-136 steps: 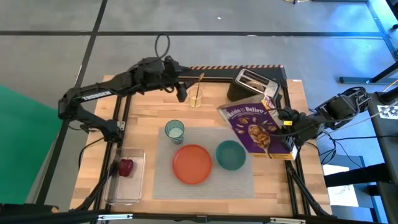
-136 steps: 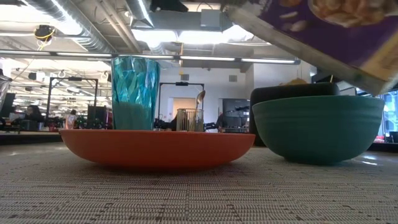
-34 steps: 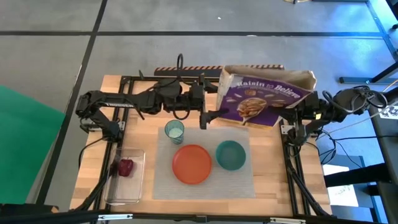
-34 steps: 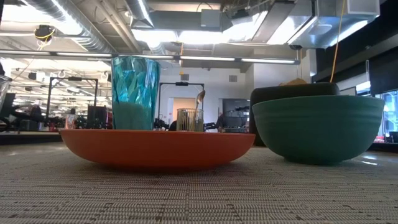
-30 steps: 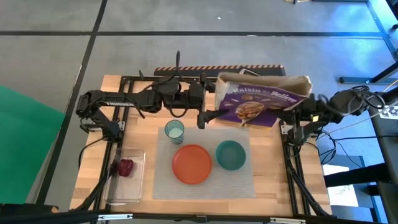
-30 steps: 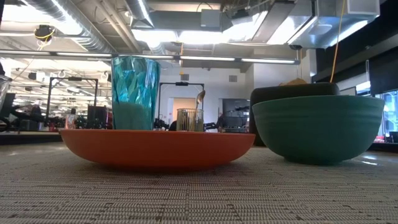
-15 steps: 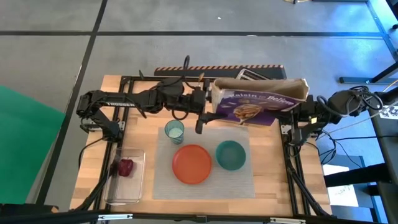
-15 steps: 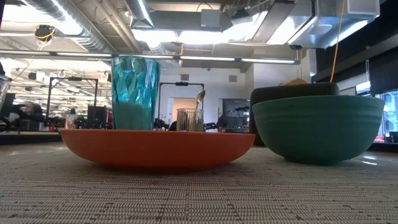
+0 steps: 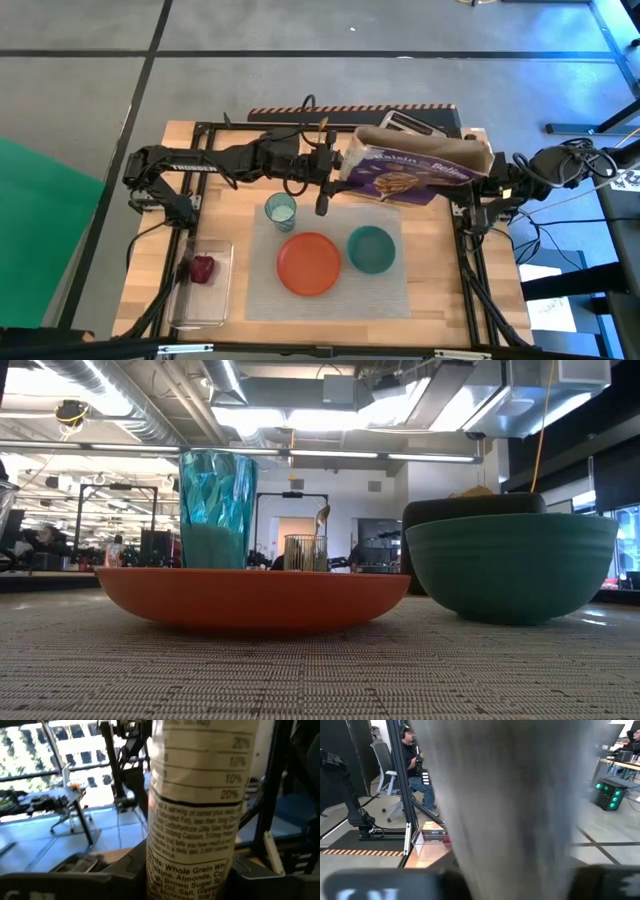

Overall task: Arrange a breakfast setting
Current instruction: Pour the cereal from the cereal box into the blue bowl

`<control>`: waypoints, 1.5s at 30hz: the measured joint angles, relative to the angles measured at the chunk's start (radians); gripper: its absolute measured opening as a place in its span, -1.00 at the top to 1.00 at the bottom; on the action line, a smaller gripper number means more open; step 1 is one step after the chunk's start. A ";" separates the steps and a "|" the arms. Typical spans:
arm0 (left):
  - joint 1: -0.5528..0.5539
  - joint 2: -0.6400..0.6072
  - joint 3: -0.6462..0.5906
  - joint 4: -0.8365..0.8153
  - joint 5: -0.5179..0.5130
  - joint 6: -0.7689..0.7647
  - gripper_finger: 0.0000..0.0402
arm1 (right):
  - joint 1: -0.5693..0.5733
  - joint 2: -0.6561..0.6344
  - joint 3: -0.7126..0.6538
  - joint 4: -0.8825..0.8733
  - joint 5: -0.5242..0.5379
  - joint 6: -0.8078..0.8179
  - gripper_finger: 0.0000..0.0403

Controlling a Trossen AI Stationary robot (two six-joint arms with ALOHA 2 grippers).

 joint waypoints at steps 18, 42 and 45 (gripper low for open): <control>-0.021 -0.174 -0.002 -0.505 -0.302 0.426 0.37 | 0.001 -0.112 0.145 0.002 -0.055 -0.018 0.14; 0.025 -0.173 0.000 -0.661 -0.090 0.502 0.53 | 0.000 -0.100 0.140 0.064 0.024 -0.002 0.14; 0.029 -0.177 0.000 -0.700 -0.074 0.506 0.53 | 0.000 -0.095 0.141 0.065 0.017 0.008 0.14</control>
